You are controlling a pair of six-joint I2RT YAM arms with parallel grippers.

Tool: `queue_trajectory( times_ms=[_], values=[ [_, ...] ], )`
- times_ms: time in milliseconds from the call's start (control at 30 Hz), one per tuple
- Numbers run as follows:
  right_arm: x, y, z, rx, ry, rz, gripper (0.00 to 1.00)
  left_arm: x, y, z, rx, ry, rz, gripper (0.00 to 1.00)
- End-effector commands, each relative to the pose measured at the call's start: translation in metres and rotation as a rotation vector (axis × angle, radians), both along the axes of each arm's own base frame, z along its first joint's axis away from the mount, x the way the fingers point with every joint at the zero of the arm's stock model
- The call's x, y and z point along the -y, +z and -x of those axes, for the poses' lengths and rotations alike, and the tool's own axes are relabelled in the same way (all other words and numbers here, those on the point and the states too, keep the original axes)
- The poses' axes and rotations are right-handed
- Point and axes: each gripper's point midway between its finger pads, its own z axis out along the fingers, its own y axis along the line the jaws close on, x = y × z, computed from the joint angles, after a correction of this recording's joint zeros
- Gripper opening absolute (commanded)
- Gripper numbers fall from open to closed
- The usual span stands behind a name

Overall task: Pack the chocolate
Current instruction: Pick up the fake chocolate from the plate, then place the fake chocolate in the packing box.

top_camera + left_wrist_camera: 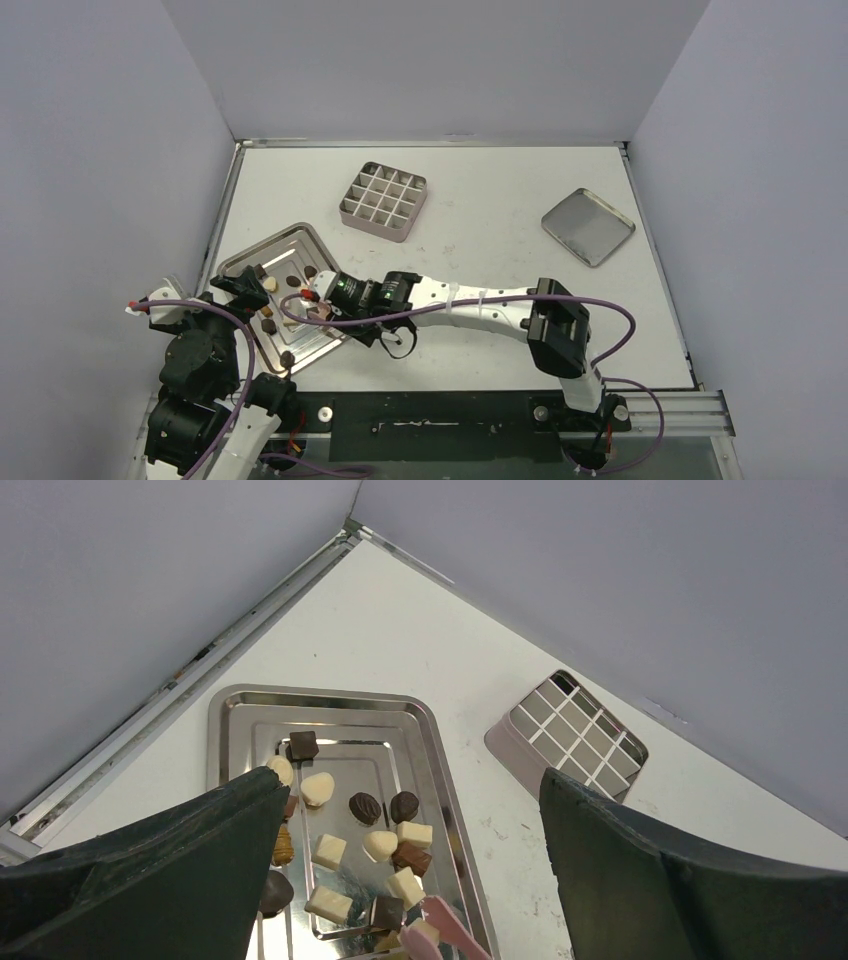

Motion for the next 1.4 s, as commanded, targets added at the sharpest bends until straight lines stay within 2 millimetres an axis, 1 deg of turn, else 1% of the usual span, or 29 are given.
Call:
queue_trajectory(
  times_ms=[0, 167, 400, 500, 567, 633, 800, 867, 933, 1100, 1200, 1367],
  values=[
    [-0.005, 0.042, -0.014, 0.039, -0.044, -0.128, 0.22, -0.003, 0.013, 0.004, 0.038, 0.012, 0.012, 0.97],
    [0.004, 0.059, -0.037, 0.057, -0.097, -0.169, 0.22, -0.003, 0.014, 0.004, 0.040, 0.011, 0.012, 0.97],
    [0.018, 0.092, -0.086, 0.106, -0.186, -0.244, 0.22, -0.003, 0.014, 0.004, 0.042, 0.009, 0.013, 0.97],
    [0.025, 0.106, -0.115, 0.136, -0.240, -0.276, 0.23, -0.003, 0.014, 0.004, 0.043, 0.009, 0.014, 0.97],
    [0.032, 0.111, -0.138, 0.152, -0.286, -0.284, 0.23, -0.002, 0.013, 0.003, 0.041, 0.007, 0.011, 0.97],
    [0.039, 0.121, -0.162, 0.178, -0.329, -0.302, 0.23, -0.002, 0.013, 0.003, 0.040, 0.003, 0.010, 0.97],
    [0.052, 0.134, -0.213, 0.184, -0.408, -0.359, 0.23, 0.000, 0.013, 0.002, 0.040, -0.004, 0.005, 0.97],
    [0.061, 0.136, -0.233, 0.190, -0.447, -0.369, 0.23, 0.000, 0.013, 0.002, 0.044, -0.006, 0.004, 0.97],
    [0.066, 0.136, -0.247, 0.188, -0.468, -0.385, 0.23, 0.000, 0.013, 0.002, 0.044, -0.007, 0.003, 0.97],
    [0.076, 0.129, -0.279, 0.183, -0.507, -0.406, 0.24, 0.000, 0.014, 0.003, 0.051, -0.012, 0.003, 0.97],
    [0.080, 0.121, -0.296, 0.174, -0.523, -0.412, 0.24, 0.001, 0.014, 0.002, 0.056, -0.015, 0.003, 0.97],
    [0.080, 0.110, -0.312, 0.149, -0.519, -0.425, 0.25, 0.004, 0.014, -0.001, 0.050, -0.028, -0.006, 0.97]
  ],
)
